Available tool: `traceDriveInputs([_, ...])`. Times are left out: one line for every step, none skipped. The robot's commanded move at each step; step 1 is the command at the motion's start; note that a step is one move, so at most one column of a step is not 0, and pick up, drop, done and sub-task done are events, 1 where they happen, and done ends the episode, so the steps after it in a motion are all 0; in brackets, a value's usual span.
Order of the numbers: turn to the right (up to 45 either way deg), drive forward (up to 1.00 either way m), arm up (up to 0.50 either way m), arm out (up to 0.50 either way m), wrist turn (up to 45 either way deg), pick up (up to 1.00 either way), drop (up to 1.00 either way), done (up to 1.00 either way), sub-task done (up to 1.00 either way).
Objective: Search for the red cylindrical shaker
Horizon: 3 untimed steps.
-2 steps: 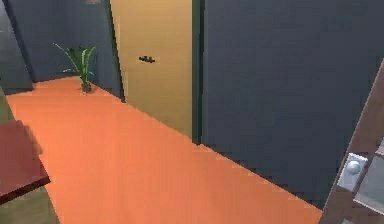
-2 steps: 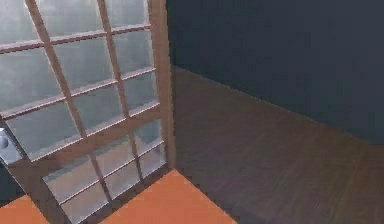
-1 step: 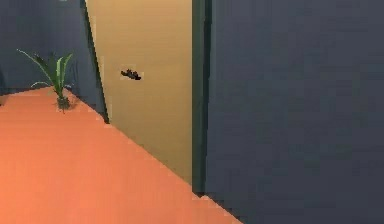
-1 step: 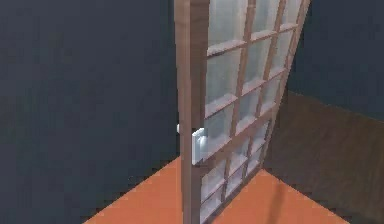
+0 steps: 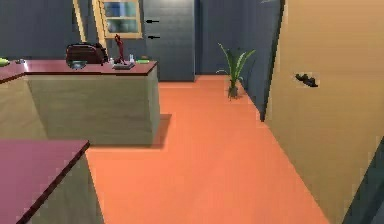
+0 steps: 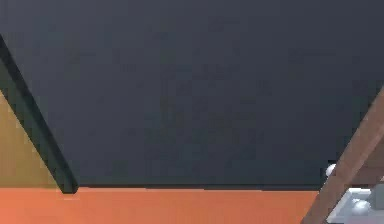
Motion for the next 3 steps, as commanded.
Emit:
traceDriveInputs([0.0, 1.00, 0.00, 0.00, 0.0, 0.00, 0.00, 0.00, 0.00])
traceDriveInputs([6.0, 0.00, 0.00, 0.00, 0.0, 0.00, 0.00, 0.00, 0.00])
traceDriveInputs([0.0, 0.05, 0.00, 0.00, 0.0, 0.00, 0.00, 0.00, 0.00])
